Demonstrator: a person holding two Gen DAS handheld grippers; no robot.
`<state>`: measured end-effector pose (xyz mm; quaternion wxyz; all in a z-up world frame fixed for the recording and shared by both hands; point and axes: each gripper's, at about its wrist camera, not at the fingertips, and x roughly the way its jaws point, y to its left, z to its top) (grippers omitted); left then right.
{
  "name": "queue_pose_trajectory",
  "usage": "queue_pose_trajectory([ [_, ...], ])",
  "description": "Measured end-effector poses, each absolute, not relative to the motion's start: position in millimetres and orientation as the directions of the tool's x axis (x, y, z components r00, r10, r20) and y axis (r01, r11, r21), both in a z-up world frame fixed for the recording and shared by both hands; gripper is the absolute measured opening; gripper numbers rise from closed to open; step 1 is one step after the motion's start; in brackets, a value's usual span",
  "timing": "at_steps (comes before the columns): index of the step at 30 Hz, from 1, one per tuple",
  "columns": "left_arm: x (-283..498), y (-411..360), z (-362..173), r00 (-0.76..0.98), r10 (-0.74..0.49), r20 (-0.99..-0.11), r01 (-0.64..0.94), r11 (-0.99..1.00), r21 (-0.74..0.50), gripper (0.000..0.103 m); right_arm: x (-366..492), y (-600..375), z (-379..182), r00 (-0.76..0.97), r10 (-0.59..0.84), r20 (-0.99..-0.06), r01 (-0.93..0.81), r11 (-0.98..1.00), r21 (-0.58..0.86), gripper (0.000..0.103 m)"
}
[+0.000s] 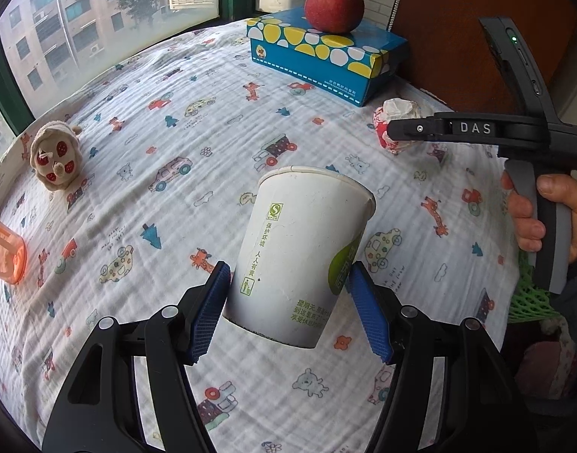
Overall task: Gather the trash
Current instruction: 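Carry cup and tissue to the green basket while the right gripper releases the tissue inside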
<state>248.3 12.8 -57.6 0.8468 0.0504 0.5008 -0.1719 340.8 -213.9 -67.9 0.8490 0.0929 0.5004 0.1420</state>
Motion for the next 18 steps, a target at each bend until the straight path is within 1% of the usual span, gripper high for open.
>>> queue_pose_trajectory([
  [3, 240, 5, -51, 0.444, -0.258, -0.858, 0.350, 0.932, -0.099, 0.064, 313, -222, -55, 0.475, 0.334, -0.814, -0.162, 0.942, 0.292, 0.053],
  [11, 209, -30, -37, 0.442, -0.307, -0.843, 0.389, 0.912, -0.128, 0.064, 232, -244, -27, 0.523, 0.255, -0.813, -0.160, 0.967, 0.200, 0.053],
  [18, 178, -63, -29, 0.431, -0.344, -0.834, 0.428, 0.892, -0.147, 0.064, 171, -284, -13, 0.554, 0.227, -0.801, -0.100, 0.973, 0.206, 0.053],
])
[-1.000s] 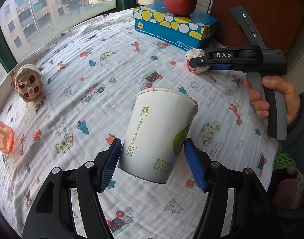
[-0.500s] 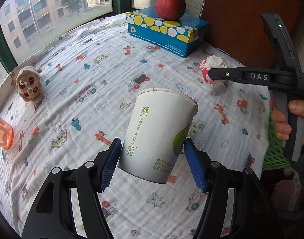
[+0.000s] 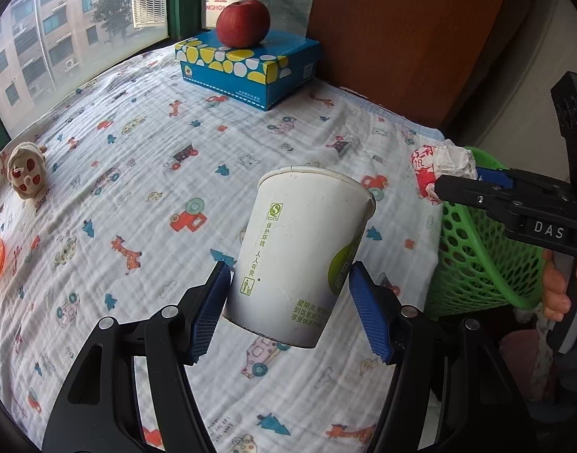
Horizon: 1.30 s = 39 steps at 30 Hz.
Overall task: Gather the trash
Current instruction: 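Carry cup and tissue to the green basket while the right gripper releases the tissue inside, then lower the white paper cup into the green basket and open the left gripper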
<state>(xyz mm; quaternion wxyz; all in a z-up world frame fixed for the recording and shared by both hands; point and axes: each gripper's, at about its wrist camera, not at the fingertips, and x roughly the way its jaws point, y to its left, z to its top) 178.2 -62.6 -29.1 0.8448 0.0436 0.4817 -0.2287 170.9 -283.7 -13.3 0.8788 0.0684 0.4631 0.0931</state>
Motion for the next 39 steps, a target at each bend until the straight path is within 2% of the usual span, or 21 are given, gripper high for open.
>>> queue_pose_trajectory([
  [13, 135, -128, -19, 0.392, -0.400, -0.828, 0.514, 0.842, -0.163, 0.064, 101, -379, -14, 0.580, 0.119, -0.806, 0.074, 0.978, 0.198, 0.054],
  [25, 122, -180, -9, 0.360, -0.432, -0.827, 0.587, 0.794, -0.160, 0.064, 89, -445, -31, 0.557, 0.008, -0.831, 0.230, 0.959, 0.163, 0.057],
  [29, 121, -192, -9, 0.351, -0.438, -0.828, 0.602, 0.782, -0.158, 0.064, 92, -459, -35, 0.559, -0.014, -0.829, 0.262, 0.951, 0.161, 0.061],
  [32, 120, -201, -11, 0.340, -0.441, -0.830, 0.615, 0.773, -0.158, 0.064, 93, -467, -35, 0.568, -0.022, -0.823, 0.279, 0.946, 0.168, 0.070],
  [39, 119, -228, -18, 0.311, -0.442, -0.841, 0.642, 0.751, -0.157, 0.064, 83, -474, -30, 0.587, -0.017, -0.809, 0.288, 0.939, 0.189, 0.070],
])
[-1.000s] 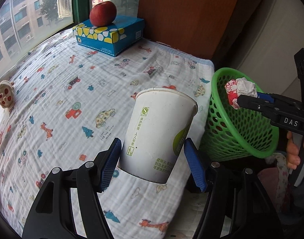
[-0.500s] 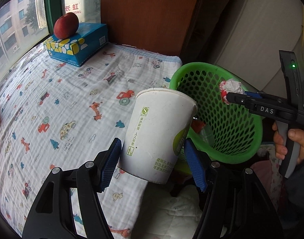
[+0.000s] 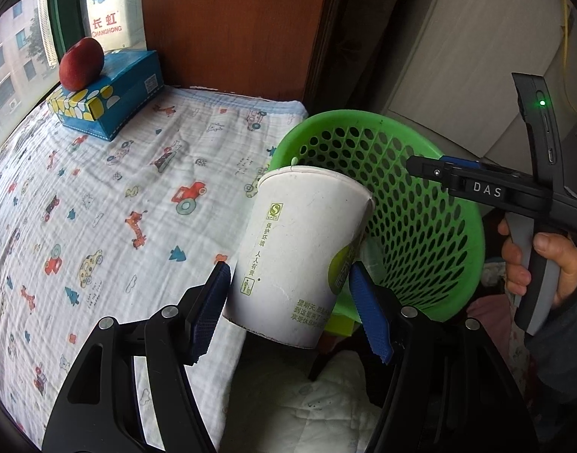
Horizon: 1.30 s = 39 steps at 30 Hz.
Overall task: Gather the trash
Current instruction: 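Lower the white paper cup into the green basket and open the left gripper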
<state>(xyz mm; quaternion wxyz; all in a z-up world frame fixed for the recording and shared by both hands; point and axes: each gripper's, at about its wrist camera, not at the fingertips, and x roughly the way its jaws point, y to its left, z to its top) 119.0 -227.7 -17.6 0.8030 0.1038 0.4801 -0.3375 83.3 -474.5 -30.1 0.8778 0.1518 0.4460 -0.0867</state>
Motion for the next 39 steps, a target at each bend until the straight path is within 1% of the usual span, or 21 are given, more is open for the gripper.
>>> queue_pose_trajectory([
  [13, 114, -271, -20, 0.293, -0.441, -0.848, 0.685, 0.716, -0.135, 0.063, 55, -472, -11, 0.625, -0.012, -0.781, 0.278, 0.938, 0.209, 0.072],
  [17, 112, -279, -19, 0.290, -0.440, -0.850, 0.695, 0.708, -0.130, 0.061, 49, -474, -5, 0.637, -0.018, -0.771, 0.279, 0.937, 0.209, 0.072],
  [21, 111, -288, -19, 0.276, -0.445, -0.852, 0.706, 0.695, -0.135, 0.054, 44, -478, -4, 0.639, -0.022, -0.769, 0.286, 0.935, 0.211, 0.072],
  [26, 109, -293, -22, 0.264, -0.448, -0.854, 0.707, 0.692, -0.145, 0.054, 38, -482, -5, 0.643, -0.017, -0.765, 0.292, 0.929, 0.225, 0.072],
  [28, 108, -293, -22, 0.261, -0.450, -0.854, 0.704, 0.694, -0.150, 0.055, 35, -481, -5, 0.645, -0.010, -0.764, 0.292, 0.927, 0.234, 0.072],
  [30, 107, -291, -21, 0.268, -0.450, -0.852, 0.700, 0.698, -0.149, 0.062, 33, -480, -5, 0.646, -0.007, -0.763, 0.290, 0.927, 0.238, 0.072],
  [32, 107, -287, -20, 0.275, -0.448, -0.851, 0.694, 0.704, -0.147, 0.065, 32, -478, -6, 0.648, -0.001, -0.762, 0.288, 0.926, 0.244, 0.073],
  [35, 108, -278, -19, 0.293, -0.441, -0.848, 0.674, 0.725, -0.143, 0.072, 30, -474, -8, 0.647, 0.007, -0.763, 0.286, 0.925, 0.250, 0.073],
  [39, 110, -261, -15, 0.321, -0.431, -0.843, 0.648, 0.749, -0.136, 0.074, 28, -466, -9, 0.646, 0.016, -0.763, 0.273, 0.929, 0.250, 0.073],
])
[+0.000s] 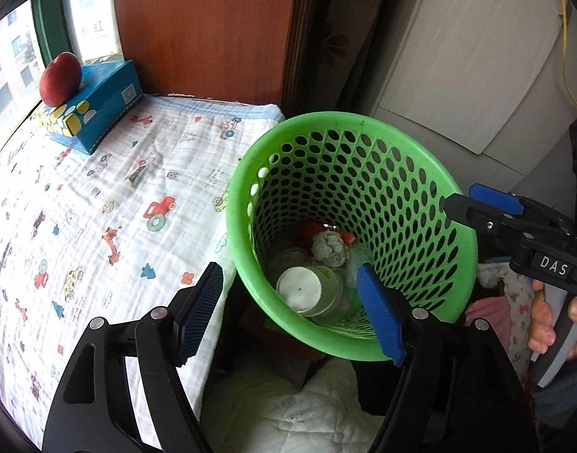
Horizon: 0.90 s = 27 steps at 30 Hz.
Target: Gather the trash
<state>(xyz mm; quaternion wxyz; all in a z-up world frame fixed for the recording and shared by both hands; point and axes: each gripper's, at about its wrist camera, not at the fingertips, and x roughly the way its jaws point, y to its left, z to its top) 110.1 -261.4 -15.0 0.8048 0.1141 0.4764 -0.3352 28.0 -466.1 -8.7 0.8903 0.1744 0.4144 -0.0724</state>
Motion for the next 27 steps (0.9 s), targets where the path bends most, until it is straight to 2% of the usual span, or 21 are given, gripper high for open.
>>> queue_pose_trajectory([
  [6, 108, -232, -3, 0.388, -0.419, -0.821, 0.605, 0.788, -0.117, 0.082, 27, -446, -5, 0.654, 0.030, -0.756, 0.242, 0.938, 0.247, 0.076],
  [17, 108, -167, 10, 0.486, -0.378, -0.788, 0.496, 0.862, -0.107, 0.088, 27, -395, 1, 0.671, 0.072, -0.738, 0.169, 0.954, 0.247, 0.077],
  [27, 103, -102, 20, 0.598, -0.271, -0.754, 0.335, 0.939, -0.071, 0.089, 32, -345, 11, 0.696, 0.093, -0.712, 0.092, 0.972, 0.217, 0.081],
])
